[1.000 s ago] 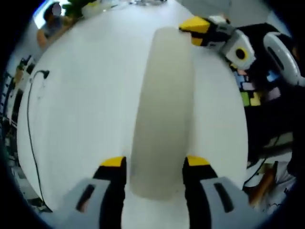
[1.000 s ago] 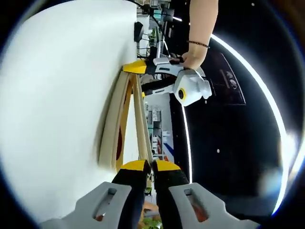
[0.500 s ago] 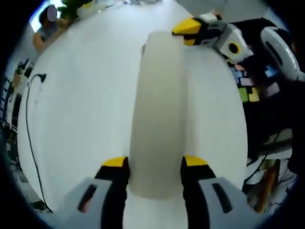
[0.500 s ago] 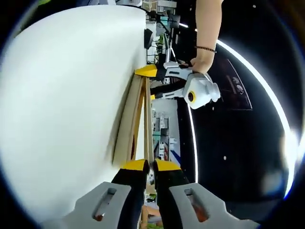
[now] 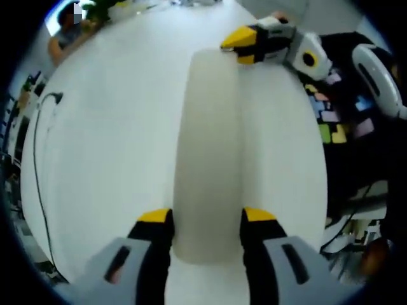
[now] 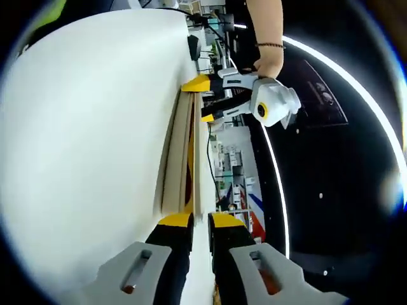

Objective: Arrange the utensils inside the cutlery case until each visible utensil rests in its matching compartment.

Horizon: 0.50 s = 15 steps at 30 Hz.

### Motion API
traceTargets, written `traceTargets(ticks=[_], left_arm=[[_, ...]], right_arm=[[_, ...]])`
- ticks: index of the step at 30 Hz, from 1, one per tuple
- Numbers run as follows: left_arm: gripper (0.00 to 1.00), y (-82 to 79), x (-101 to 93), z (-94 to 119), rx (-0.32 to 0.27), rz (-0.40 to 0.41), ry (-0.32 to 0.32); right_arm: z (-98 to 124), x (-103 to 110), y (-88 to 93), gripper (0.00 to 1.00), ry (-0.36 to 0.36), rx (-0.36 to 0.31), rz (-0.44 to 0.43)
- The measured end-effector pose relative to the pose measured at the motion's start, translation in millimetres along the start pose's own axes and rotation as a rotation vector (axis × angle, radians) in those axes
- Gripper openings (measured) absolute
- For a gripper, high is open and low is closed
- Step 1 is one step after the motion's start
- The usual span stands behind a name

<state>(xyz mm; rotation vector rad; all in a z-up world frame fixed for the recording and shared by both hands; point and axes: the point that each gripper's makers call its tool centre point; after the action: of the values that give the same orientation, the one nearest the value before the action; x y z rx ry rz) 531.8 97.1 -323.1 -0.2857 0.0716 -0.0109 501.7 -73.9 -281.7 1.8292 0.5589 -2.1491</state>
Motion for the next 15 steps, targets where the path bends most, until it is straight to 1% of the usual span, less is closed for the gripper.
traceTargets(ticks=[4,5,8,11,14,15], left_arm=[[0.45,-0.2,-0.6,-0.9,0.005,-0.003,0.0],[0.45,-0.3,-0.6,-0.9,0.006,-0.004,-0.001],[0.44,-0.2,-1.3,-1.3,0.01,-0.013,-0.002],[0.44,-0.1,-0.5,-1.0,0.012,-0.004,-0.004],[0.45,-1.1,0.1,-1.0,0.009,0.021,-0.002],[0.45,-1.3,0.2,-0.8,0.009,0.032,-0.001]], right_arm=[[2.0,-2.1,3.7,0.11,-0.018,-0.009,-0.023],[2.8,-0.1,4.5,0.11,-0.036,-0.012,-0.054],[5.8,2.7,6.7,0.12,-0.078,-0.025,-0.11],[7.3,2.4,13.2,0.12,-0.088,-0.011,-0.139],[7.1,6.2,15.9,0.12,-0.121,-0.011,-0.23],[6.9,6.7,16.1,0.12,-0.135,-0.016,-0.275]])
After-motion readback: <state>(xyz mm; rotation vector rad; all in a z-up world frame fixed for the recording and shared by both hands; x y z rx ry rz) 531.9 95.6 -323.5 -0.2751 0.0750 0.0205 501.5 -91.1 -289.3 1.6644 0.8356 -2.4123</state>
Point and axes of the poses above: the point that each gripper's makers call its tool centre point, and the gripper's own axes: z roughly backward along the fingers, x roughly to its left, y roughly out of its underside, and after that the axes turned 2 degrees about y, right-handed
